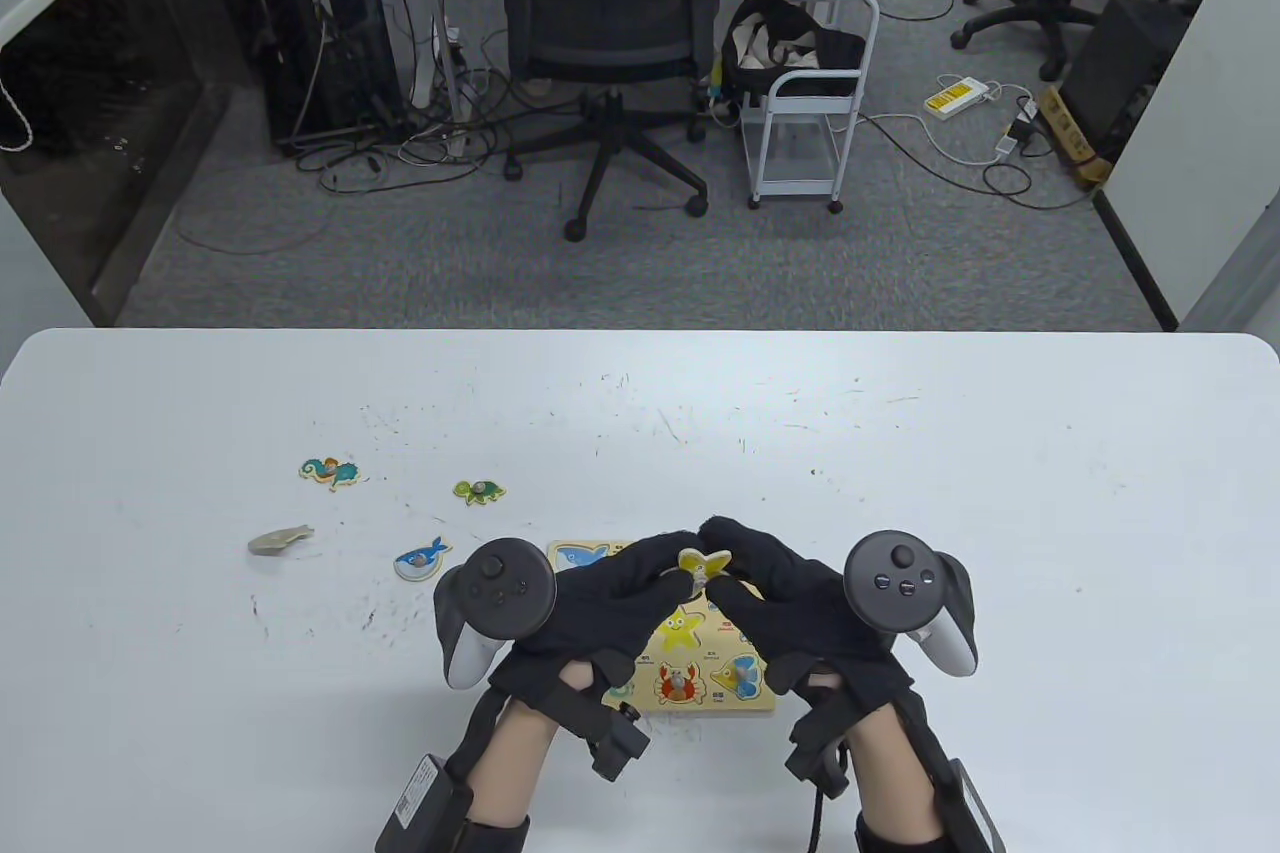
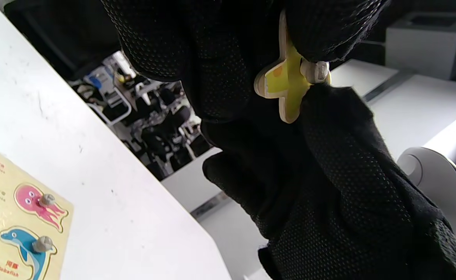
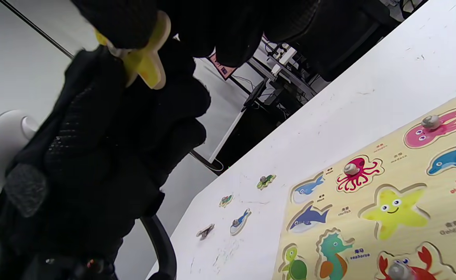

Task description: Fit puzzle pieces into frame

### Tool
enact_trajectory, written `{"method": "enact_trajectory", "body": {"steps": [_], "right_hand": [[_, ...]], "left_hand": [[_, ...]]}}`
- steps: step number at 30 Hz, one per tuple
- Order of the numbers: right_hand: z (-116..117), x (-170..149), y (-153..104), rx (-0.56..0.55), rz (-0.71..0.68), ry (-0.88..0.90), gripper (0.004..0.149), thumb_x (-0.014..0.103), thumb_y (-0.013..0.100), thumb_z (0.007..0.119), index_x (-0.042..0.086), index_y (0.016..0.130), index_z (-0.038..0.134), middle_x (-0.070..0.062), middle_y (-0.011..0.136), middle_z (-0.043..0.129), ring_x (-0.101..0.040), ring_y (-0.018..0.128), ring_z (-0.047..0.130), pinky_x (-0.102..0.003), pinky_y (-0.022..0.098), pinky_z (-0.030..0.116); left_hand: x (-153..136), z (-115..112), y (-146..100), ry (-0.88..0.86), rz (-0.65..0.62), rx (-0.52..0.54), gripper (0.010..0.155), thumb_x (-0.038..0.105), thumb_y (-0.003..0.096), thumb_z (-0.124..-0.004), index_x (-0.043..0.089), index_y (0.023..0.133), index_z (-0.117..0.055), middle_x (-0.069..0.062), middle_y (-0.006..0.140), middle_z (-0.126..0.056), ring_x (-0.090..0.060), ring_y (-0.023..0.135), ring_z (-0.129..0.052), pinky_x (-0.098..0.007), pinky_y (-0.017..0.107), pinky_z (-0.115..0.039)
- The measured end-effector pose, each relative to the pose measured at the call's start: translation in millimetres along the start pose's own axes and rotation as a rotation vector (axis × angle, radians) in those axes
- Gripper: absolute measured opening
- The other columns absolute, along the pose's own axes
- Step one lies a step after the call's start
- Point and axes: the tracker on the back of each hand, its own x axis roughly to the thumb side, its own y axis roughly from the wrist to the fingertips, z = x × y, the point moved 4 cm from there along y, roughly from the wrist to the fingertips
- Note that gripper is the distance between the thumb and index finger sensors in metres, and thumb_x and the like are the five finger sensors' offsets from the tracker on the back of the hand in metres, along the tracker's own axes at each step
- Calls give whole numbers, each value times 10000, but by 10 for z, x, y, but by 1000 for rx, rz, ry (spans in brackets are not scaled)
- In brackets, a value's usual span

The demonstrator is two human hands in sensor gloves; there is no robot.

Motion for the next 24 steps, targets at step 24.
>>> {"method": "enact_trajectory", "body": {"steps": [24], "right_hand": [[-8,-247,23,-124,160,118,442,416,422,875,327,850,806,60,766,949,-167,640,999,-442,585,786]], "left_hand": [[474,154,-283,669,-100,306,568,535,493,-780,343,1023,-710,58,994,-905,-184,874,-944,-435,703,-771]]}}
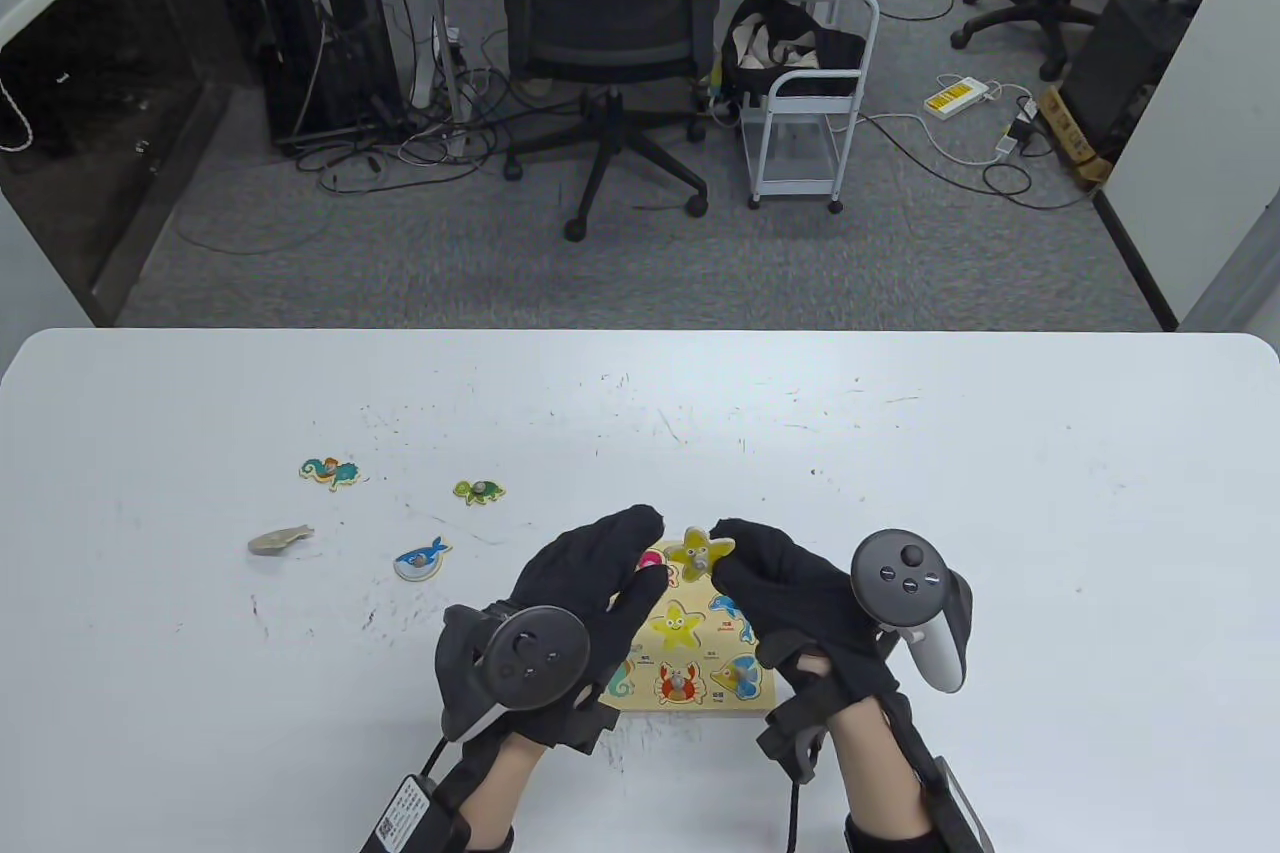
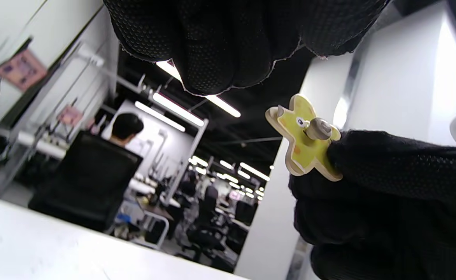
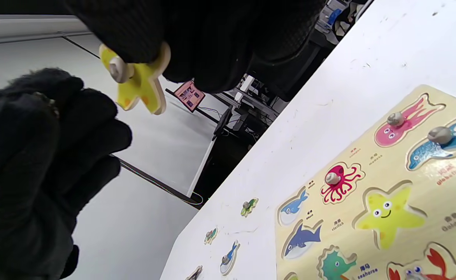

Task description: Fit puzzle pieces into frame

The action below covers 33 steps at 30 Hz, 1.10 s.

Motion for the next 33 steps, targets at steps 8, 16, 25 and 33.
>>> {"method": "enact_trajectory", "body": {"steps": [8,16,25,33], "right_hand": [[97,10,15,60,13,1,457,418,425,875,316,864,799,59,759,953,-165,630,1002,-442,580,788],[163,32,17,142,0,87,488,423,421,878,286,881,787,47,753,953,-171,620,1002,-446,578,789],[215,32,34,215,-15,170,507,415,419,882,259,889,775,30,757,948,-182,625,998,-455,581,785],[227,35,41,227,-5,147,520,422,421,878,259,902,766,26,779,937,-196,648,987,-462,594,768]], "left_hand": [[447,-81,-119,427,-138,93,523,537,467,-817,401,967,-748,118,919,-930,-119,820,-958,-412,703,-784],[490,-202,-127,528,-141,66,536,535,457,-837,404,969,-749,119,936,-920,-127,842,-947,-424,712,-774],[474,-210,-135,513,-105,105,488,516,456,-847,414,930,-793,126,898,-953,-119,816,-973,-423,700,-788],[451,-235,-115,516,-100,92,473,517,447,-865,412,905,-812,123,864,-976,-109,786,-990,-414,690,-801]]}}
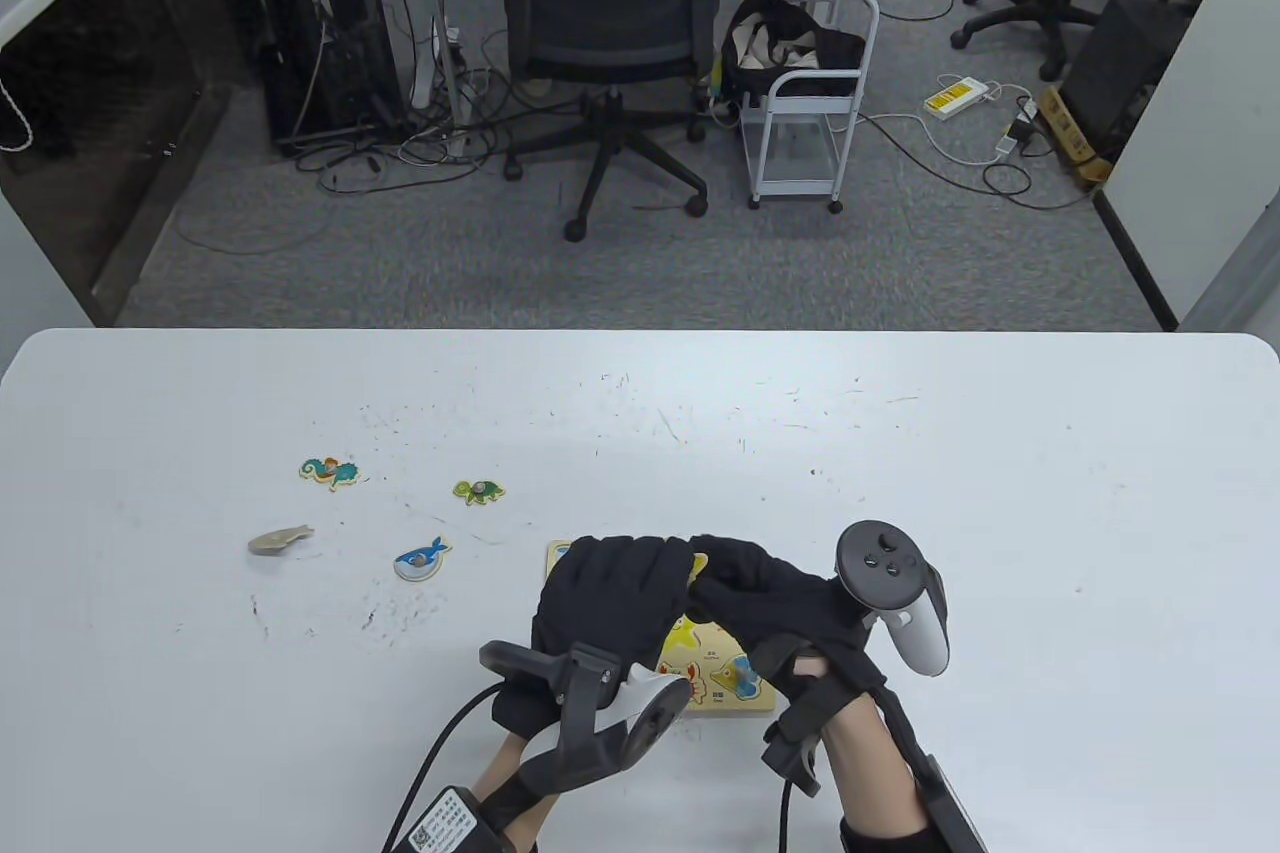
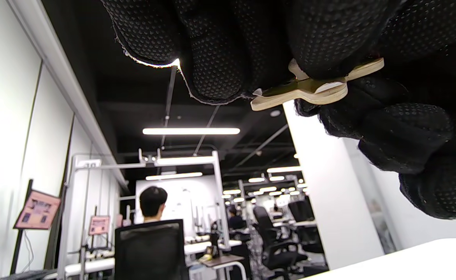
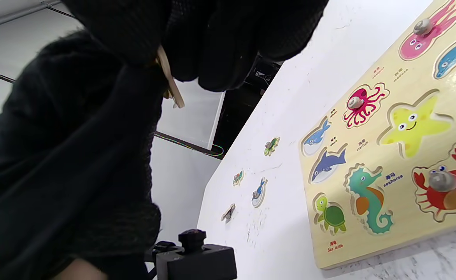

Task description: Fit puzzle pieces into frame

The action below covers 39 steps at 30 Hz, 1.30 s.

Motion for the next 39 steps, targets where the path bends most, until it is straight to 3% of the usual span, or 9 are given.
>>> {"method": "enact_trajectory", "body": {"steps": [6,9,23,31,39], "right_hand": [[-18,68,-33,5,-12,-49,549,435,433,865,272,939,728,12,850,898,-230,724,950,-482,628,728],[-86,137,-89,-49,-14,-143,580,441,438,859,278,969,693,-4,908,859,-259,785,915,-501,653,697],[-693,236,-484,-492,194,-722,635,495,448,813,366,1026,585,32,1138,591,-317,1079,583,-552,807,454],[-854,140,-547,-509,222,-658,647,499,449,809,371,1034,565,42,1155,551,-313,1106,520,-552,822,408],[-833,125,-522,-484,225,-662,637,497,449,809,371,1029,577,40,1150,562,-315,1101,530,-552,820,413]], "left_hand": [[-36,13,36,-26,19,-18,471,519,447,-866,411,903,-815,124,860,-980,-105,781,-995,-414,688,-804],[-42,-6,59,-37,23,-46,471,517,450,-866,408,906,-815,122,863,-979,-109,784,-992,-416,690,-801],[75,-405,284,65,-56,-357,469,515,454,-862,422,911,-812,136,879,-974,-97,804,-988,-400,707,-795],[239,-823,381,172,-109,-520,471,515,448,-864,433,908,-808,144,881,-972,-91,809,-985,-396,714,-793],[396,-1264,256,237,-150,-625,470,516,446,-863,438,906,-808,149,881,-971,-87,811,-985,-397,717,-791]]}}
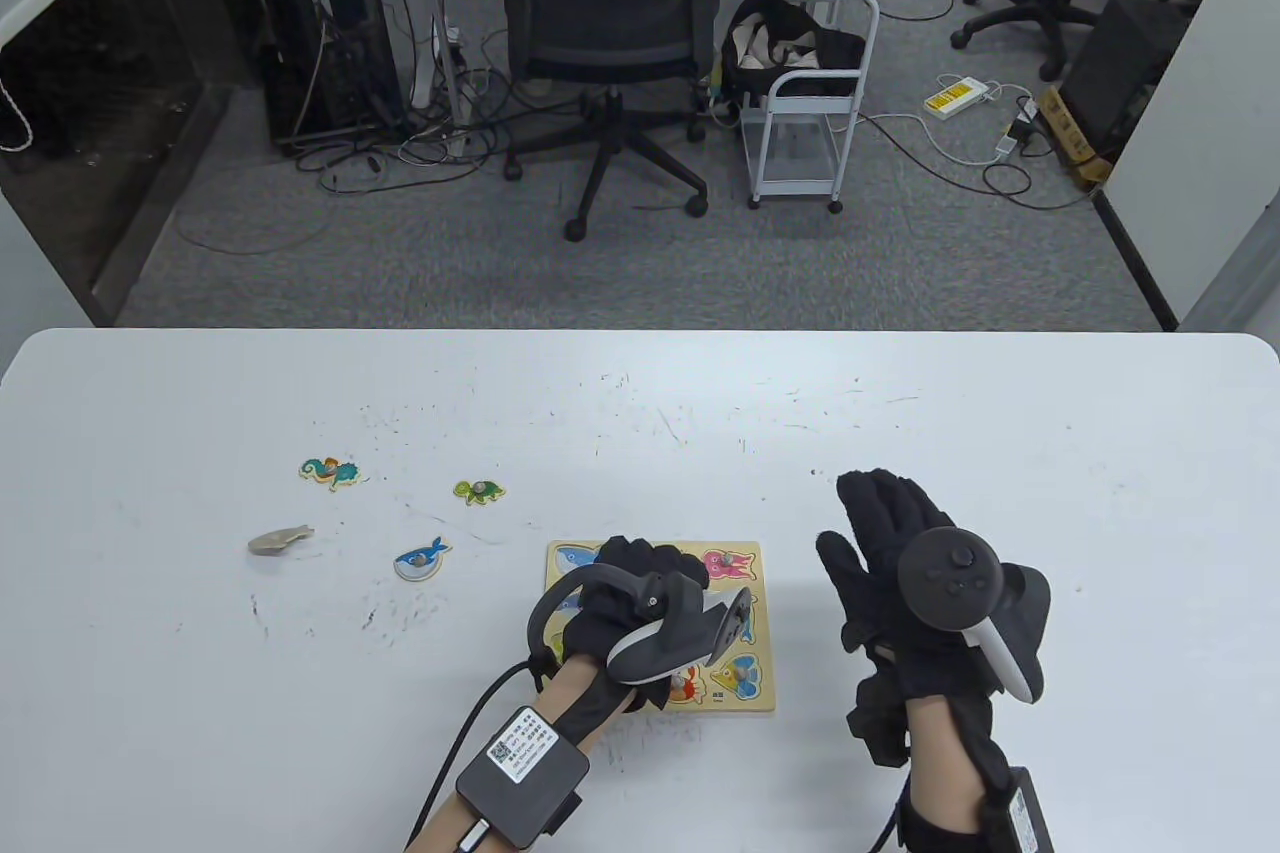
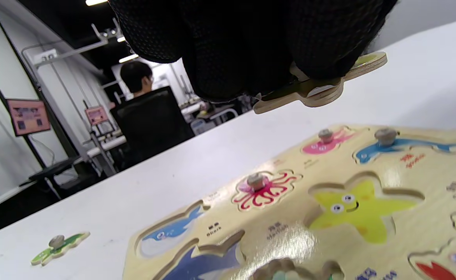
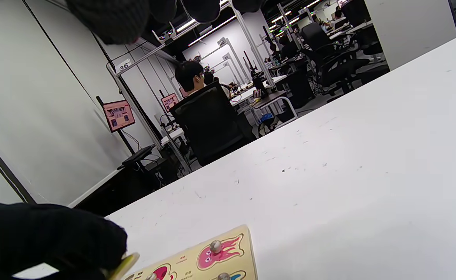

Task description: Fit puzzle pieces into frame

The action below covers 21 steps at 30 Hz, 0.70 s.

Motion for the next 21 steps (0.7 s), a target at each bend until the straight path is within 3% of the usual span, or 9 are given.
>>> {"method": "enact_trajectory", "body": {"steps": [11,21], "right_hand": [[47,22,18,23,-12,-10,635,497,449,807,367,1028,583,37,1146,571,-318,1097,540,-552,818,420],[74,35,29,38,-18,-15,629,497,450,805,366,1026,590,34,1145,575,-320,1095,543,-552,816,425]], "left_hand": [[235,-386,104,32,-33,-101,464,518,447,-861,445,902,-811,157,875,-977,-81,807,-989,-395,716,-792],[291,-457,107,34,-43,-127,458,518,449,-858,451,899,-813,164,872,-980,-78,807,-992,-398,717,-790]]}}
